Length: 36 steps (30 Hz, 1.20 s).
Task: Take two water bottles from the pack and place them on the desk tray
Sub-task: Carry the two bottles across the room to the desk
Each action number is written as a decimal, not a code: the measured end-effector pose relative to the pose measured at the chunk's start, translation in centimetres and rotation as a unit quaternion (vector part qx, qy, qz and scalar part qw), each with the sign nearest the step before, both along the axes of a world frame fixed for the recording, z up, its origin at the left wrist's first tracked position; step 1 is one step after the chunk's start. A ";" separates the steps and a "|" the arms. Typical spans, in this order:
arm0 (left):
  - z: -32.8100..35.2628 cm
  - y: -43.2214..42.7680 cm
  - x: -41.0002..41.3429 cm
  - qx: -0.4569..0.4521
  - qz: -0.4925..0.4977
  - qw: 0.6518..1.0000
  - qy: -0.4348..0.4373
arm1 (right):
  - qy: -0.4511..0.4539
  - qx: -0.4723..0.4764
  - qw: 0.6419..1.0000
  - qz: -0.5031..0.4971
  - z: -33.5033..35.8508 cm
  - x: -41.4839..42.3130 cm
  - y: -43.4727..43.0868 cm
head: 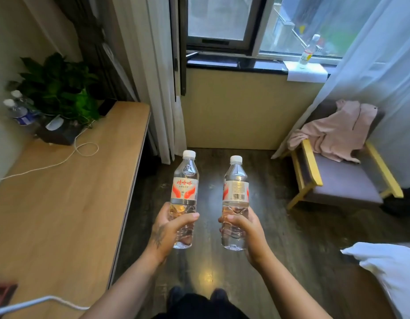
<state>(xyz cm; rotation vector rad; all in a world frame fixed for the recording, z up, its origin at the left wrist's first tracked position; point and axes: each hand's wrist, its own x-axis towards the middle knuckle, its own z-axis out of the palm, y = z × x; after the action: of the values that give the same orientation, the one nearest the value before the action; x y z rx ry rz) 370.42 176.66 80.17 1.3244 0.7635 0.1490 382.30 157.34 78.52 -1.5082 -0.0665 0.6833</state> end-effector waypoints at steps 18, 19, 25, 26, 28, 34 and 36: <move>0.3 2.1 -1.2 -0.017 0.195 0.981 -0.004 | -0.018 0.008 0.978 0.209 0.4 5.7 7.5; 0.4 2.2 -2.0 -0.014 0.218 0.976 -0.003 | -0.017 0.011 0.973 0.229 0.4 5.5 8.5; -0.1 1.9 -9.2 -0.014 0.408 0.913 0.002 | 0.005 0.020 0.928 0.373 0.2 1.7 15.2; -0.2 1.6 -10.5 -0.017 0.438 0.899 0.006 | 0.012 0.022 0.916 0.401 0.0 0.7 16.2; -0.3 0.6 -13.4 -0.020 0.494 0.869 0.014 | 0.029 0.019 0.889 0.457 -0.5 -1.6 18.0; -0.2 -3.4 -20.5 -0.029 0.624 0.781 0.014 | 0.060 0.020 0.805 0.589 -1.3 -9.2 21.6; -0.4 -4.5 -22.5 -0.031 0.655 0.755 0.016 | 0.068 0.024 0.780 0.622 -1.6 -12.0 22.2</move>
<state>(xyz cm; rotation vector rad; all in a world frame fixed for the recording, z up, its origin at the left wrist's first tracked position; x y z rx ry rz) 347.90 172.17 79.74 0.4930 1.6044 1.2066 370.32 179.50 76.94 -1.2088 -1.0356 1.8138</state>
